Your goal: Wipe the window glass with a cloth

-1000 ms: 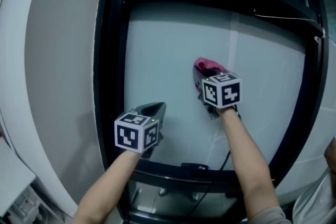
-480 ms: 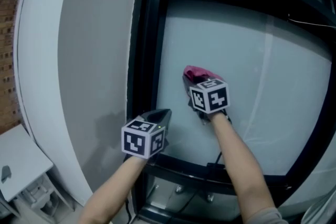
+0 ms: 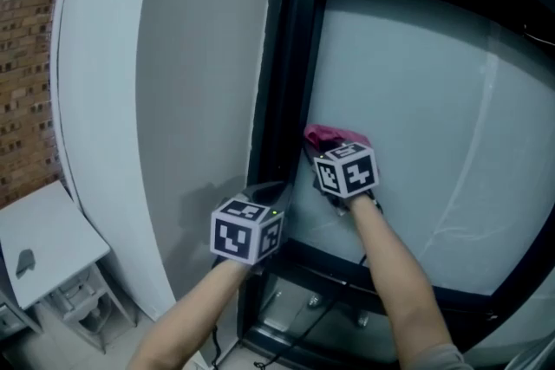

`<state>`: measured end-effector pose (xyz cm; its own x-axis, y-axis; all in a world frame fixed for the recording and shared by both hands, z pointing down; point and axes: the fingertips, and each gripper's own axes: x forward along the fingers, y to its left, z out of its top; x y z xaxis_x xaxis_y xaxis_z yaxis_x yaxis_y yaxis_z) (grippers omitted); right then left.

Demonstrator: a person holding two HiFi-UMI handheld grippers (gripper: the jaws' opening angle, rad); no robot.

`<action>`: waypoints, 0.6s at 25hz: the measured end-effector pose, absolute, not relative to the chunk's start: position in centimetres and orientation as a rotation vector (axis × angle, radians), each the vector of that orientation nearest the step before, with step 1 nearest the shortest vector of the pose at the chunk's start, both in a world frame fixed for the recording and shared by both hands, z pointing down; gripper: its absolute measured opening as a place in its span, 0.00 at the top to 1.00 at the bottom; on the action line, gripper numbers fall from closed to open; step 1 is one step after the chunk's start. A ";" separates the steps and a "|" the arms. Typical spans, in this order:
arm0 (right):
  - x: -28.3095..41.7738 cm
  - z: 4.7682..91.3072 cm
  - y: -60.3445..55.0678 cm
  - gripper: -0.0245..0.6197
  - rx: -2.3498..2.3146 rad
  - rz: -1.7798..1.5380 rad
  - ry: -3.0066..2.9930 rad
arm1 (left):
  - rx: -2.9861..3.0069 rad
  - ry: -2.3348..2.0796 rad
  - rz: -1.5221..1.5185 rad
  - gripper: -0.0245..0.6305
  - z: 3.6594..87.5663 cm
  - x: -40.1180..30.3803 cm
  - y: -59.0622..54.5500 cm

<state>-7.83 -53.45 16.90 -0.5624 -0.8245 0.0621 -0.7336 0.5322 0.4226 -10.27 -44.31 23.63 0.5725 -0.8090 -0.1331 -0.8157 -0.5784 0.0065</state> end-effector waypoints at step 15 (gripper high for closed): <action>-5.2 17.7 -51.9 0.94 1.339 -0.601 -2.434 | -2.762 1.390 0.156 0.95 24.6 -9.0 -45.3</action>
<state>-5.21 -51.89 17.69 -0.5214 -0.8514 0.0582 -0.7265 0.4786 0.4930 -9.04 -45.27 24.61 0.5920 -0.7984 -0.1104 -0.8030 -0.5960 0.0042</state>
